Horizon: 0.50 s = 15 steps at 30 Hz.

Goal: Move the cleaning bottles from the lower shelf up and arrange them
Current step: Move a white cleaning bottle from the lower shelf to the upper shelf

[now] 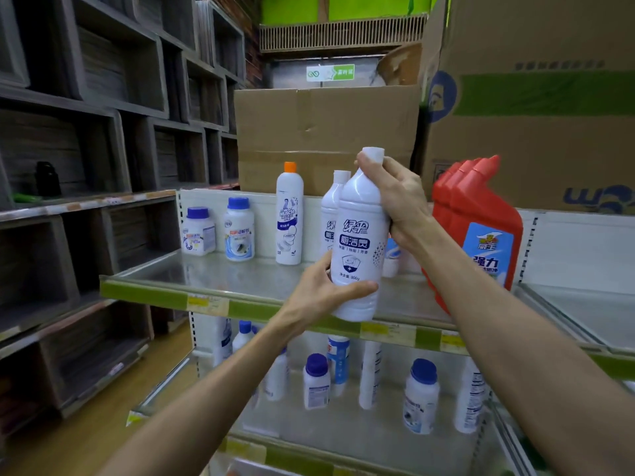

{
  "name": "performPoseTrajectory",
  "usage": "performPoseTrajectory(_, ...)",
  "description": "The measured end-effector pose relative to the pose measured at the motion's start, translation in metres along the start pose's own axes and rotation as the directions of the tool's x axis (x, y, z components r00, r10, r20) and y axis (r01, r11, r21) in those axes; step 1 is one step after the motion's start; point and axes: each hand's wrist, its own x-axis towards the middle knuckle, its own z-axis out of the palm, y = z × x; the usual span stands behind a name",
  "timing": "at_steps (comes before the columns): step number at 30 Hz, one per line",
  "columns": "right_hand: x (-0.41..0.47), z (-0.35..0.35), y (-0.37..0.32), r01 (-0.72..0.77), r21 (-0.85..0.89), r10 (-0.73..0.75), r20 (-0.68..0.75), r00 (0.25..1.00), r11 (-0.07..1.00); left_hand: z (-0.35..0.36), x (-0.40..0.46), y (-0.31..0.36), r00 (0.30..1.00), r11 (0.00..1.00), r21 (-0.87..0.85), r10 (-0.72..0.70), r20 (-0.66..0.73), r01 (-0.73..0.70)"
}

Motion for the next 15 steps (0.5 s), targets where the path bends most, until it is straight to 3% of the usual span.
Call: performPoseTrajectory(15,0.024,0.044,0.038,0.138,-0.172,-0.147,-0.042,0.988,0.975,-0.038,0.049,-0.045,0.999,0.997,0.058,-0.048,-0.019,0.049)
